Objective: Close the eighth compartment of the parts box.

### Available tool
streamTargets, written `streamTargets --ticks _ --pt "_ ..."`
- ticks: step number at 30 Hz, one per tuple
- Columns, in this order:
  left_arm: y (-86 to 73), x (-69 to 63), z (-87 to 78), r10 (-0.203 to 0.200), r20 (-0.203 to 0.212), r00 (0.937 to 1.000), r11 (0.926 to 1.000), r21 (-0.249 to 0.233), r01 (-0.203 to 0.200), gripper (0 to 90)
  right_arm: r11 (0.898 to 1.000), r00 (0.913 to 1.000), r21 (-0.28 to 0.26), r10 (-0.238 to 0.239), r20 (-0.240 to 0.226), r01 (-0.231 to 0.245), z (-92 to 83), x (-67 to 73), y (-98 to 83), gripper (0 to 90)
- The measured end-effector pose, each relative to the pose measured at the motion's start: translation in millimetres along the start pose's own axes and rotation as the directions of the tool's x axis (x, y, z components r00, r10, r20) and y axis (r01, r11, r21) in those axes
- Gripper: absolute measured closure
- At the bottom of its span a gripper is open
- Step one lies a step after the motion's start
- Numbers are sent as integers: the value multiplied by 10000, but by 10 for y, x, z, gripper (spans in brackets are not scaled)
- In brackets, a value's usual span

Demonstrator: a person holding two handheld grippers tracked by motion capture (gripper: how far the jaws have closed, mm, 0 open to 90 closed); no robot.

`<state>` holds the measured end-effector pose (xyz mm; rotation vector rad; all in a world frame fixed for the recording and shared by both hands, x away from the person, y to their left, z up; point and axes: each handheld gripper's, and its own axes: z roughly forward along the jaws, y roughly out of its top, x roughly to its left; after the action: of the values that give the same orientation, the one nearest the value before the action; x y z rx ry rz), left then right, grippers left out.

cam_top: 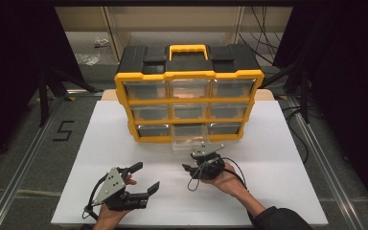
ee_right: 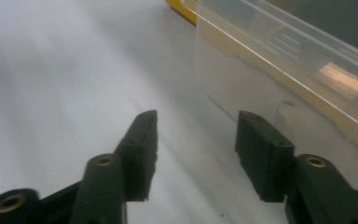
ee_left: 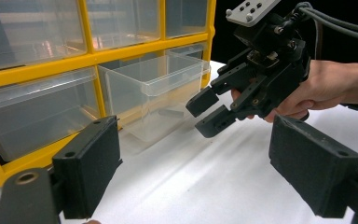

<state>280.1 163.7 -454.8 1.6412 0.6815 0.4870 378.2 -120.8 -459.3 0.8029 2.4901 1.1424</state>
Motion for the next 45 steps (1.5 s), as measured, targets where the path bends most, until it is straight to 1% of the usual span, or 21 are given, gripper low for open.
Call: streamTargets --ticks 4,7,13,14,16,19,21,25,28,45 --pt "-1 -5 6 33 -16 10000 10000 15 -33 161 10000 9997 -6 -75 216 75 -1 -19 -13 605" --pt "-1 -1 0 6 -5 10000 10000 0 -6 161 9998 9989 -127 -132 457 138 -8 -35 -15 675" --pt "-2 -5 3 18 -21 10000 10000 9 -18 161 9998 9976 -179 -112 686 124 -13 -76 -23 780" --pt "-2 -5 2 21 -19 10000 10000 18 -21 161 9998 9974 -164 -84 714 96 -17 -81 -24 795" --pt "-1 -2 2 18 -14 10000 10000 9 -18 161 9995 9959 -213 -192 883 212 -19 -93 -24 817" --pt "-2 -4 4 34 -20 10000 10000 14 -34 161 9995 9939 -250 -178 1084 207 -24 -104 -24 852" --pt "-3 -5 4 35 -24 10000 10000 22 -34 161 9992 9918 -280 -256 1253 294 -22 -116 -26 877" --pt "-3 -4 5 42 -18 10000 10000 21 -42 161 9990 9880 -270 -324 1507 369 -14 -139 -35 900" --pt "-3 -4 6 59 -16 10000 10000 30 -59 161 9988 9860 -249 -367 1625 413 -5 -160 -44 900" --pt "-4 -4 8 55 -18 10000 10000 41 -55 161 9982 9839 -229 -498 1717 546 15 -164 -43 900"
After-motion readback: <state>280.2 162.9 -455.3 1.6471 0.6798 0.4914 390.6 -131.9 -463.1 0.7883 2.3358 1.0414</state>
